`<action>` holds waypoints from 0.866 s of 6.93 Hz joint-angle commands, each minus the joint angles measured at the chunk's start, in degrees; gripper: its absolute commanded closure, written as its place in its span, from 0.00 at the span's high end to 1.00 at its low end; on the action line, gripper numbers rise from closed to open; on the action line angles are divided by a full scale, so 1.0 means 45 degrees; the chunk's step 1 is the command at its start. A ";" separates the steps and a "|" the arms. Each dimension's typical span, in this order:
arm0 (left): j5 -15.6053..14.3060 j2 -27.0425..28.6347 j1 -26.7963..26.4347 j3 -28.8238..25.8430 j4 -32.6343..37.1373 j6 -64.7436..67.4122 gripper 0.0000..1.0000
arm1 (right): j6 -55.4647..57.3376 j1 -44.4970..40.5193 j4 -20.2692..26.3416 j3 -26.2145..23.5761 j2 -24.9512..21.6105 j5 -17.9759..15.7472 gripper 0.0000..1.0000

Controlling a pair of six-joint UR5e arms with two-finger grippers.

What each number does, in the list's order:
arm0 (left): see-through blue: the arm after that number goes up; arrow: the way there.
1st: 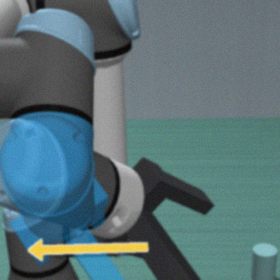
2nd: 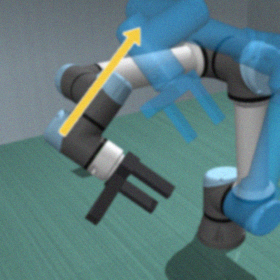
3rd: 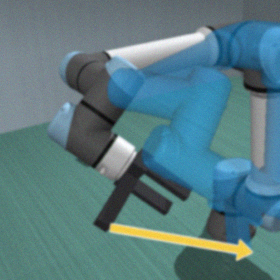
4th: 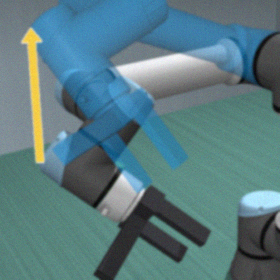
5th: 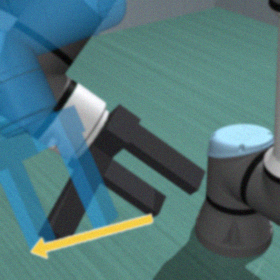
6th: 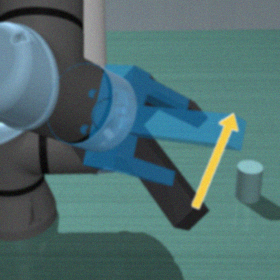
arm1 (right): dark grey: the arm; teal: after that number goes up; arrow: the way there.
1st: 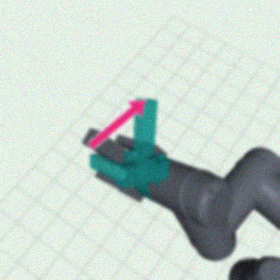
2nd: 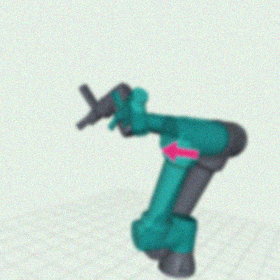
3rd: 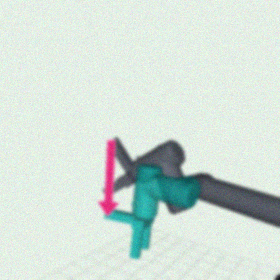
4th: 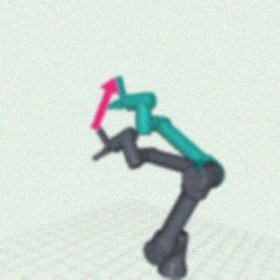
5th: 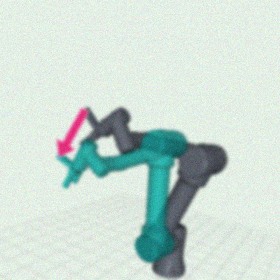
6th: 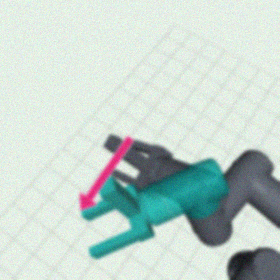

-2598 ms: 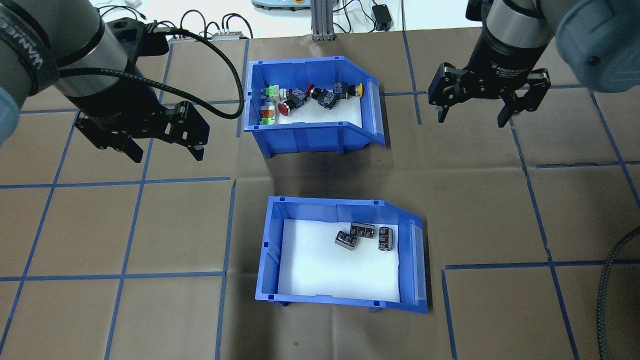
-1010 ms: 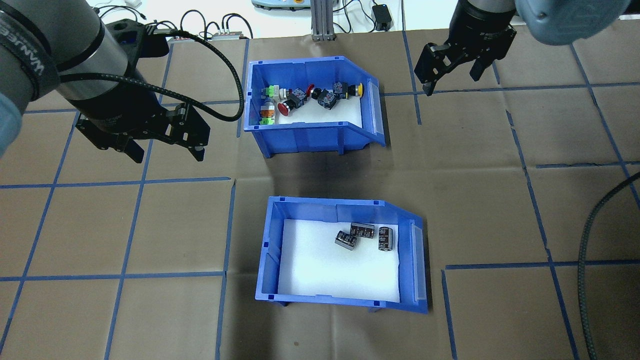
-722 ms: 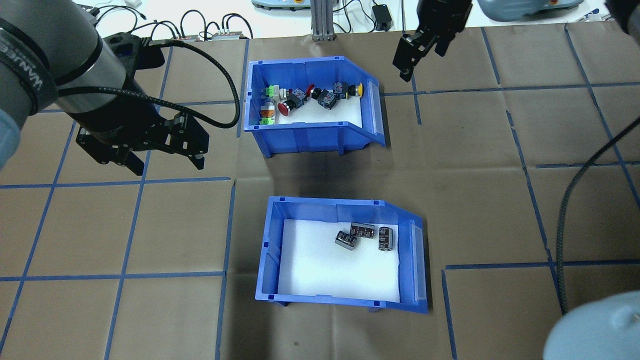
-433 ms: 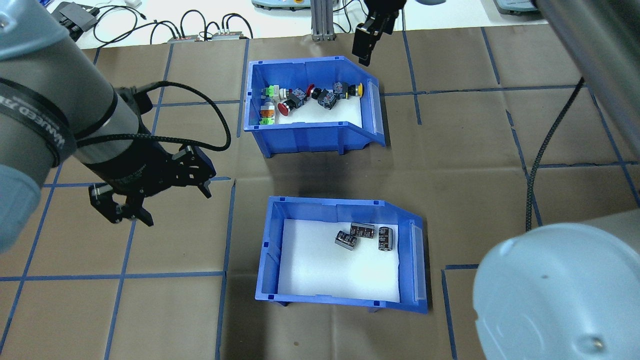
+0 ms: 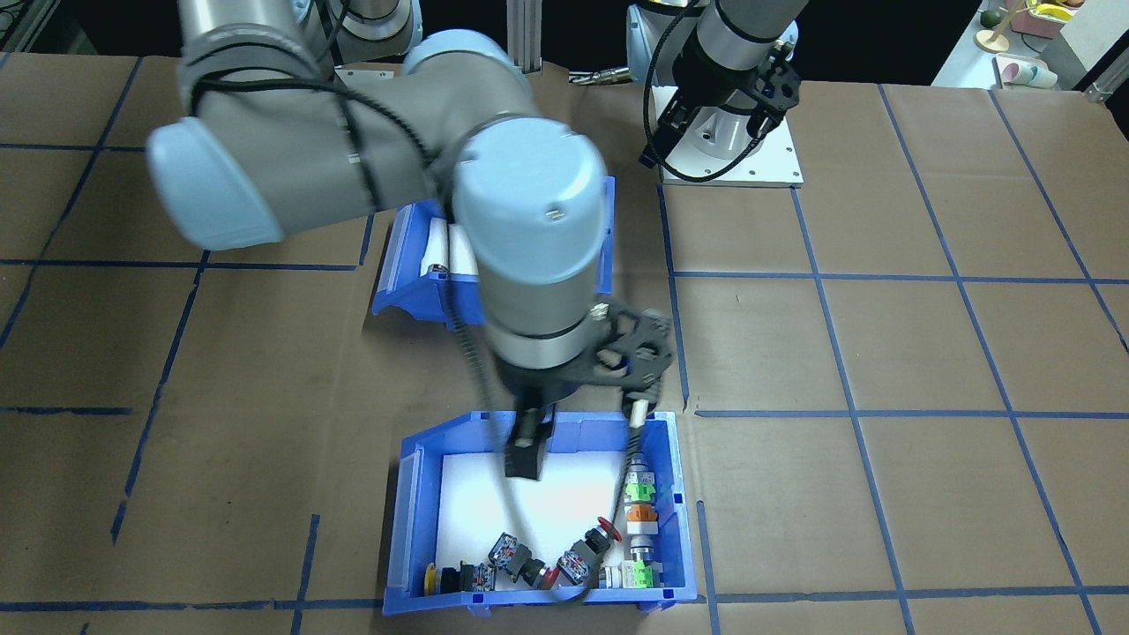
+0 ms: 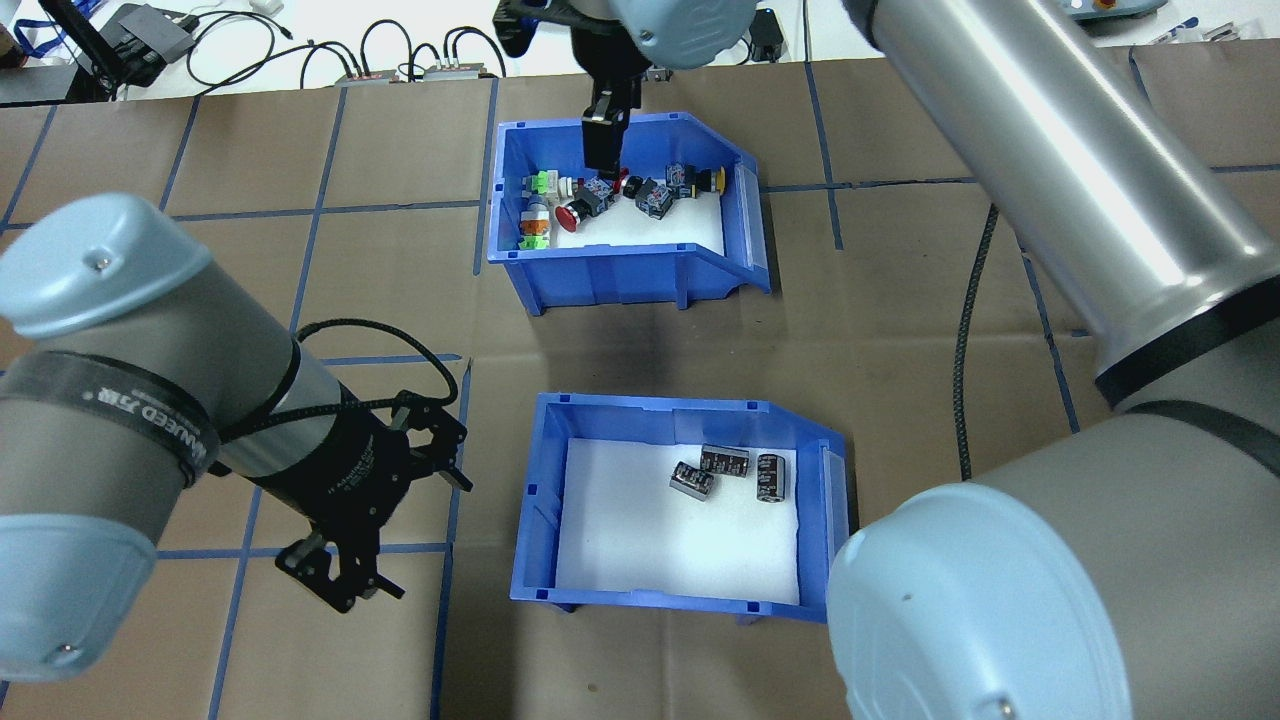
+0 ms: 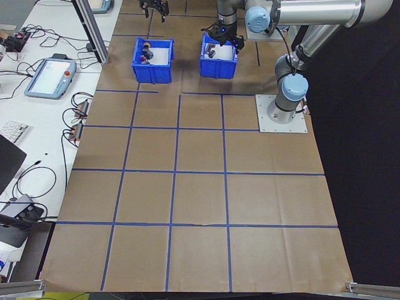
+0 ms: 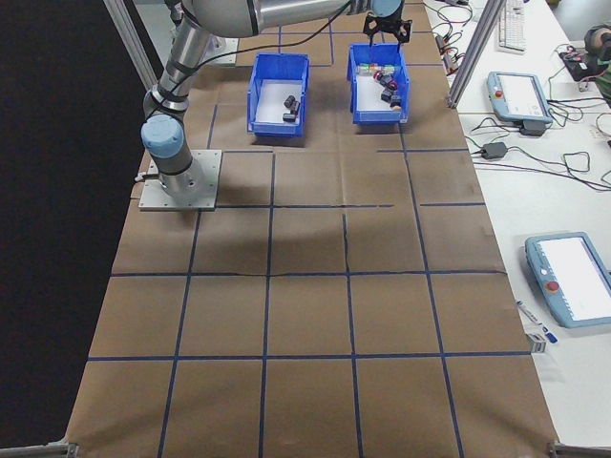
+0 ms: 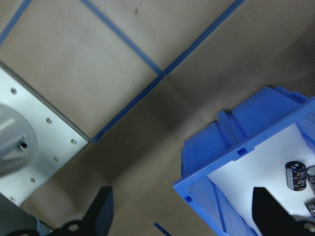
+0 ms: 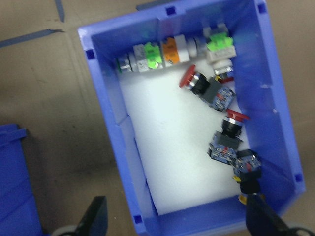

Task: Place battery box in front

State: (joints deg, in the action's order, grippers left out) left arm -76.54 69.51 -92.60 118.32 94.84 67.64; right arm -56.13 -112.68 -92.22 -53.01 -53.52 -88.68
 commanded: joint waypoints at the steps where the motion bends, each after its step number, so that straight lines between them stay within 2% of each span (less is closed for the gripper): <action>1: 0.1266 -0.0134 -0.1113 0.1161 -0.1163 0.3062 1.00 | -0.1615 -0.0761 -0.0072 -0.0599 0.0407 -0.0097 1.00; 2: 0.1248 -0.0095 -0.2030 0.1902 -0.3009 0.4506 1.00 | -0.1919 -0.0703 -0.0441 -0.1377 0.0234 -0.0098 1.00; 3: 0.1267 0.0041 -0.2696 0.2335 -0.4362 0.5429 1.00 | -0.1883 -0.0645 -0.1450 -0.1907 0.0271 -0.0156 1.00; 4: 0.1287 0.0332 -0.3032 0.2590 -0.4627 0.5999 1.00 | -0.1709 -0.0664 -0.2524 -0.2376 0.0446 -0.0214 1.00; 5: 0.1287 0.0451 -0.3480 0.2941 -0.5325 0.6720 1.00 | -0.1649 -0.0644 -0.2650 -0.2980 0.0389 -0.0196 1.00; 6: 0.1287 0.0549 -0.3871 0.3331 -0.6261 0.7771 1.00 | -0.1648 -0.0625 -0.3212 -0.3489 0.0331 -0.0215 1.00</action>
State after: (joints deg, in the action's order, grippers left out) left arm -70.77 71.31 -107.71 131.23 71.33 97.45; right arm -63.69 -115.58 -103.84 -65.69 -51.84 -89.57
